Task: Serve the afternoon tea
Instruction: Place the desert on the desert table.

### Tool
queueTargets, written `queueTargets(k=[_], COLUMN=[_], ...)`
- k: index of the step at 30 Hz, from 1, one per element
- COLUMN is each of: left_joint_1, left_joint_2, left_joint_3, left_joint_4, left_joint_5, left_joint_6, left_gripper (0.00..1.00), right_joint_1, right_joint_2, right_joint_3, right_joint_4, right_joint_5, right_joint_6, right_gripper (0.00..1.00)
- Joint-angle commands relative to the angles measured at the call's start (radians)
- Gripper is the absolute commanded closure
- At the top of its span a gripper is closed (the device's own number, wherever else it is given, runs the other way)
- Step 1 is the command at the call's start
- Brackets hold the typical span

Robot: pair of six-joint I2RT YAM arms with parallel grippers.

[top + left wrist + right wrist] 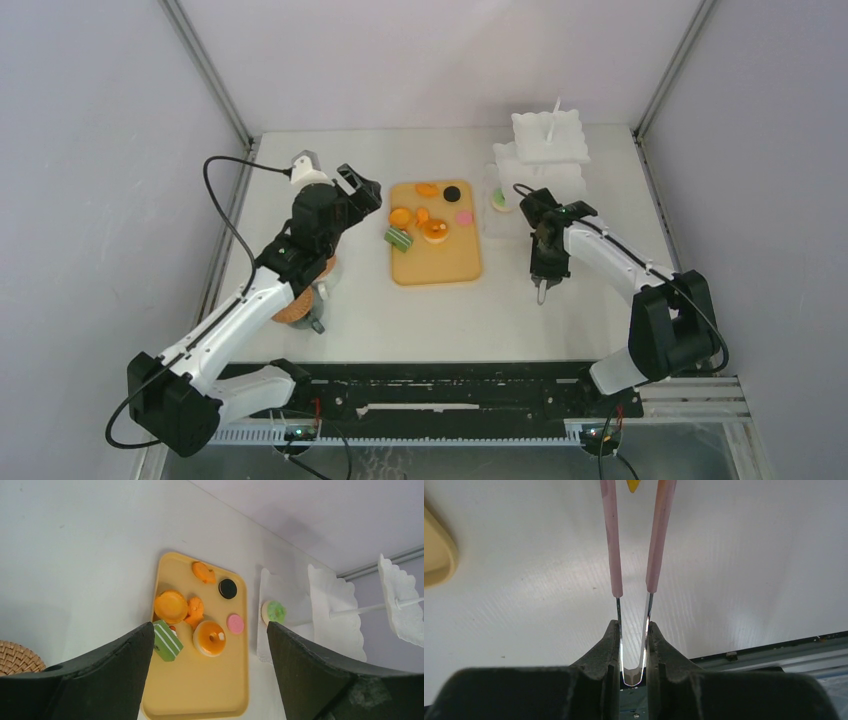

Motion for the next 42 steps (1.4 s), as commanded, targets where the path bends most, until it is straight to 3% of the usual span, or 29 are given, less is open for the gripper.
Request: queueTargets(k=[1, 30, 36, 42], left_joint_1=[-0.004, -0.005, -0.005, -0.004], left_joint_2=[-0.006, 0.063, 0.074, 0.080], left_joint_3=[0.057, 0.085, 0.081, 0.081], left_joint_4=[0.036, 0.040, 0.046, 0.049], left_joint_5=[0.012, 0.033, 0.039, 0.038], left_joint_6=[0.007, 0.020, 0.017, 0.018], left_gripper=[0.12, 0.12, 0.12, 0.12], right_joint_1=[-0.050, -0.216, -0.227, -0.227], right_joint_2=[0.000, 0.225, 0.269, 0.294], right_joint_3=[0.008, 0.181, 0.226, 0.250], right_joint_4=[0.057, 0.179, 0.203, 0.201], right_joint_5=[0.017, 0.051, 0.059, 0.055], right_joint_6=[0.021, -0.071, -0.075, -0.077], right_gripper=[0.84, 0.83, 0.79, 0.65])
